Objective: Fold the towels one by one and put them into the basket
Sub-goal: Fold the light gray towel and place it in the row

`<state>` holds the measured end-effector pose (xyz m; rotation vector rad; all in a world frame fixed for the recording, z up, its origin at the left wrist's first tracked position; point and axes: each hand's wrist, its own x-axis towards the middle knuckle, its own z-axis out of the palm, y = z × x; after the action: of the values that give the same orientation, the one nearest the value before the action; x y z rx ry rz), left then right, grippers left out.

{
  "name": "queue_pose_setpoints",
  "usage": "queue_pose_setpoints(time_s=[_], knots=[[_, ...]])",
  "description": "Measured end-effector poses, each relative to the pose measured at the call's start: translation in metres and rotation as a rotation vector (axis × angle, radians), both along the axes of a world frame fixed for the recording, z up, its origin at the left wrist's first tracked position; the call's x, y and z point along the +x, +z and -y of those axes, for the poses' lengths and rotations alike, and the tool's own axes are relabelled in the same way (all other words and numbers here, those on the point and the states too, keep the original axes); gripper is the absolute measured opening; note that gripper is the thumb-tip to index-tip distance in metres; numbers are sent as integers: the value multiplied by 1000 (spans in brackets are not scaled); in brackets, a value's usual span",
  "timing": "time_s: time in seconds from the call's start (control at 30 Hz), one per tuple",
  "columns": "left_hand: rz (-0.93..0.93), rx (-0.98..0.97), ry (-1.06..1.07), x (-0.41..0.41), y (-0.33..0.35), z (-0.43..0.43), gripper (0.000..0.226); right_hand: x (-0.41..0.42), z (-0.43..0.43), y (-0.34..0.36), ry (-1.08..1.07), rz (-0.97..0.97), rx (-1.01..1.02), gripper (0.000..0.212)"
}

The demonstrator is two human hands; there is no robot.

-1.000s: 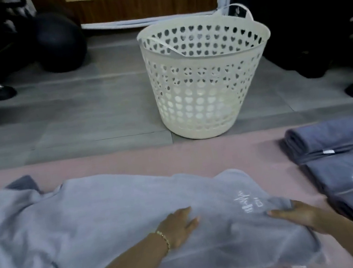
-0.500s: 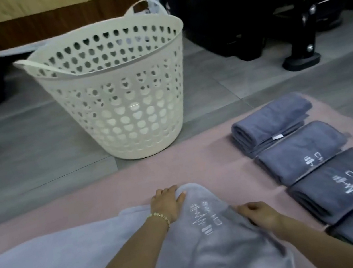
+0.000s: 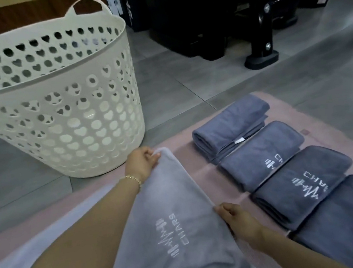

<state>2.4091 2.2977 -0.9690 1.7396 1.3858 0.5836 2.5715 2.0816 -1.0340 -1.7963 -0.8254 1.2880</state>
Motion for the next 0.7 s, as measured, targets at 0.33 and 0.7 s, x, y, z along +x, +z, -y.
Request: queue_pose_setpoints(time_s=[0.33, 0.7], knots=[[-153, 143, -185, -25, -58, 93, 68, 10, 7, -3, -195, -173, -48, 30], [-342, 161, -357, -82, -92, 194, 106, 2, 62, 22, 120, -168, -222, 34]])
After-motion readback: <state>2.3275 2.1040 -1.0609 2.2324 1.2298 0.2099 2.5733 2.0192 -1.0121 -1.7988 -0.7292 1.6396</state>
